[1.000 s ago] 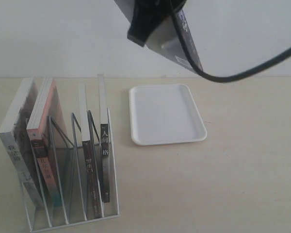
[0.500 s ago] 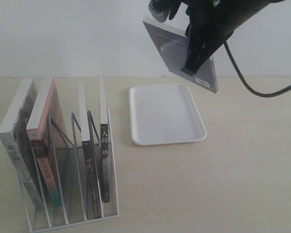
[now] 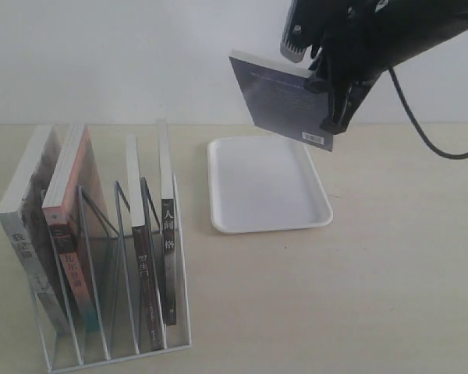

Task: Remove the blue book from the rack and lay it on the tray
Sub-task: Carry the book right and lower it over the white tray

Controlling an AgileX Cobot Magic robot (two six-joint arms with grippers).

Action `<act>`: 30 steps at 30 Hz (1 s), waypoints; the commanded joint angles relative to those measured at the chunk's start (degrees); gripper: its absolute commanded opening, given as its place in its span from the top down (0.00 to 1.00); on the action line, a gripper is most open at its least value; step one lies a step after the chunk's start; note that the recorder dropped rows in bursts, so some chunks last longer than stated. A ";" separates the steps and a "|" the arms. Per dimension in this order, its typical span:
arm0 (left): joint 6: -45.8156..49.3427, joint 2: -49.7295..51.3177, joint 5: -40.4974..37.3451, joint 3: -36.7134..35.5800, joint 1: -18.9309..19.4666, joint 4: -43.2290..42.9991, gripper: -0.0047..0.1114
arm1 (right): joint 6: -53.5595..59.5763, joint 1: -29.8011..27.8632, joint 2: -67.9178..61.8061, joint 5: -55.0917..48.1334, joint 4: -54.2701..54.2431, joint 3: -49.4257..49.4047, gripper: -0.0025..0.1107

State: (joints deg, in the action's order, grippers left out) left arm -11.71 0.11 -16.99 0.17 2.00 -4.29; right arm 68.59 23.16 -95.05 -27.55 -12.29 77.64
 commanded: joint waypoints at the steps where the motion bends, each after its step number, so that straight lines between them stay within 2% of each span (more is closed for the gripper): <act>1: 0.27 -0.11 0.04 -0.17 0.18 -0.01 0.92 | 11.18 -0.27 -3.04 5.81 -5.38 0.18 0.98; 14: 0.27 -0.11 0.04 -0.17 0.18 -0.01 0.92 | 19.59 -0.06 -10.54 14.71 -5.38 0.18 0.98; 21: 0.27 -0.11 0.04 -0.17 0.18 -0.01 0.92 | 20.58 2.55 -12.08 18.03 -5.48 0.32 0.98; 30: 0.27 -0.11 0.04 -0.17 0.18 -0.01 0.92 | 19.75 2.68 -14.89 19.14 -5.48 0.32 0.98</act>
State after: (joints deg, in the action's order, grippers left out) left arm -11.71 0.11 -16.99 0.17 2.00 -4.29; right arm 88.50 25.97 -109.73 -11.26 -17.48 77.54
